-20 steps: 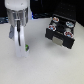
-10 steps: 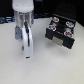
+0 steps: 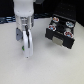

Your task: Open the kcup holder, insert the kcup into the holder, and close the kcup holder

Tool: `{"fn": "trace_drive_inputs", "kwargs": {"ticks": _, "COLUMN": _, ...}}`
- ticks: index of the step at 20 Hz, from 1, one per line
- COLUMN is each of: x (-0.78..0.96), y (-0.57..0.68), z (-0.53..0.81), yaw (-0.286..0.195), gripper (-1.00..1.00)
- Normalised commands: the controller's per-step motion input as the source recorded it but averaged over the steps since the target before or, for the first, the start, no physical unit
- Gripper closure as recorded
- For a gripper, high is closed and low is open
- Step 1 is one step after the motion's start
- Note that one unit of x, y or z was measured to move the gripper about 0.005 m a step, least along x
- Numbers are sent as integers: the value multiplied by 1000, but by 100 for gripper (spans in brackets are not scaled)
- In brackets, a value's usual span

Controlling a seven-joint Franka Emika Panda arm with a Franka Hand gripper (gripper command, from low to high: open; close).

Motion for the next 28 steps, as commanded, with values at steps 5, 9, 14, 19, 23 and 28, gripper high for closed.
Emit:
{"fn": "trace_drive_inputs", "kwargs": {"ticks": 5, "x": 25, "y": -97, "z": -7, "yaw": -12, "gripper": -100}}
{"fn": "trace_drive_inputs", "kwargs": {"ticks": 9, "x": 42, "y": -17, "z": -11, "yaw": -59, "gripper": 100}}
{"fn": "trace_drive_inputs", "kwargs": {"ticks": 14, "x": 81, "y": 0, "z": 64, "yaw": -40, "gripper": 100}}
{"fn": "trace_drive_inputs", "kwargs": {"ticks": 19, "x": 87, "y": 6, "z": 76, "yaw": -48, "gripper": 100}}
{"fn": "trace_drive_inputs", "kwargs": {"ticks": 23, "x": 77, "y": 38, "z": 144, "yaw": -52, "gripper": 100}}
{"fn": "trace_drive_inputs", "kwargs": {"ticks": 28, "x": 23, "y": 155, "z": 354, "yaw": -39, "gripper": 100}}
